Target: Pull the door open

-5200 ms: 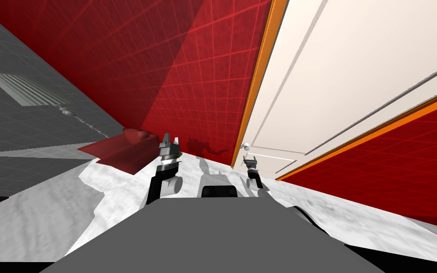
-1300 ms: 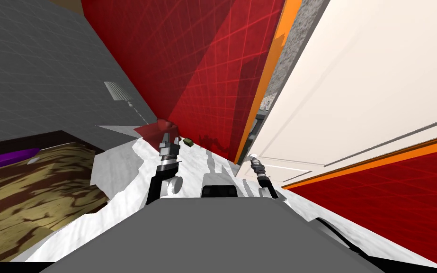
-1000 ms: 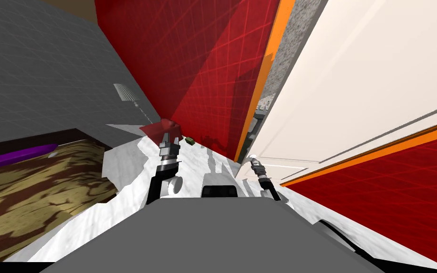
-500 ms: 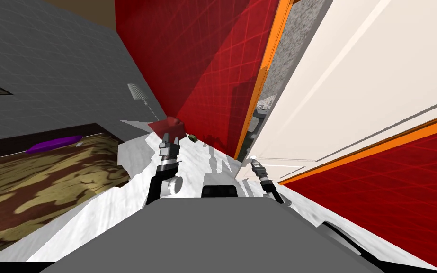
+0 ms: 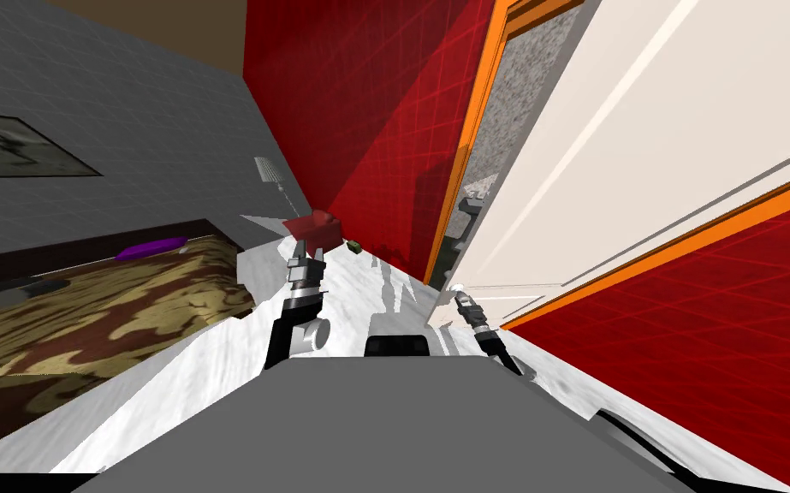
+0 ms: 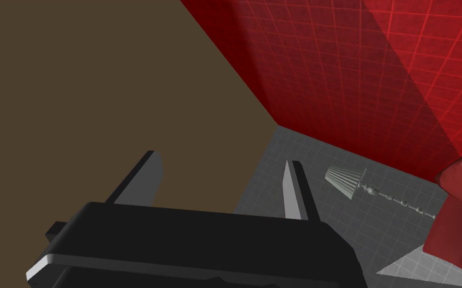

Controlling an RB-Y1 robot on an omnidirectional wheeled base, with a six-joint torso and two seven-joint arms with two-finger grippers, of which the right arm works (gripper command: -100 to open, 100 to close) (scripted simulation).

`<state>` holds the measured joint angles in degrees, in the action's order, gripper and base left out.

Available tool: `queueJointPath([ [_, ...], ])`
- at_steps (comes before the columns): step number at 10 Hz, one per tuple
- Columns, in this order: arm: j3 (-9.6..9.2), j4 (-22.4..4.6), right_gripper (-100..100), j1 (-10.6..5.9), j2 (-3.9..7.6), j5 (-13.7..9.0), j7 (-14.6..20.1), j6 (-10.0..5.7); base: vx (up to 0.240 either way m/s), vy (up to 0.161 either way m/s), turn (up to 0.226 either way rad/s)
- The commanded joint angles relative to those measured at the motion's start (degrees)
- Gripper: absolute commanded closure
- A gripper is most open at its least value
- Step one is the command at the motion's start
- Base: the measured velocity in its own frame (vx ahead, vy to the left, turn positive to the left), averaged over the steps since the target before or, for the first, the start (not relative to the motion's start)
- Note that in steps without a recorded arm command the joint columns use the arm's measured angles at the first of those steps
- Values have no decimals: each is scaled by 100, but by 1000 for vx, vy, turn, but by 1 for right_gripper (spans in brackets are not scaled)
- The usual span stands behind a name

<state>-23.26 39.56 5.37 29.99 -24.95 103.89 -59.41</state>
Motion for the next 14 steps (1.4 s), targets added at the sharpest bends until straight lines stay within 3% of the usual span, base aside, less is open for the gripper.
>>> queueJointPath([
  [1,-39,-6,100,35,36,21,51,-103,-210,-78,156],
  [8,-245,-240,100,178,237,125,348,-645,-204,-77,140],
  [9,-242,-238,100,151,206,126,315,-594,-99,-26,30],
  [14,-363,-489,100,234,294,175,485,-993,-189,-77,162],
])
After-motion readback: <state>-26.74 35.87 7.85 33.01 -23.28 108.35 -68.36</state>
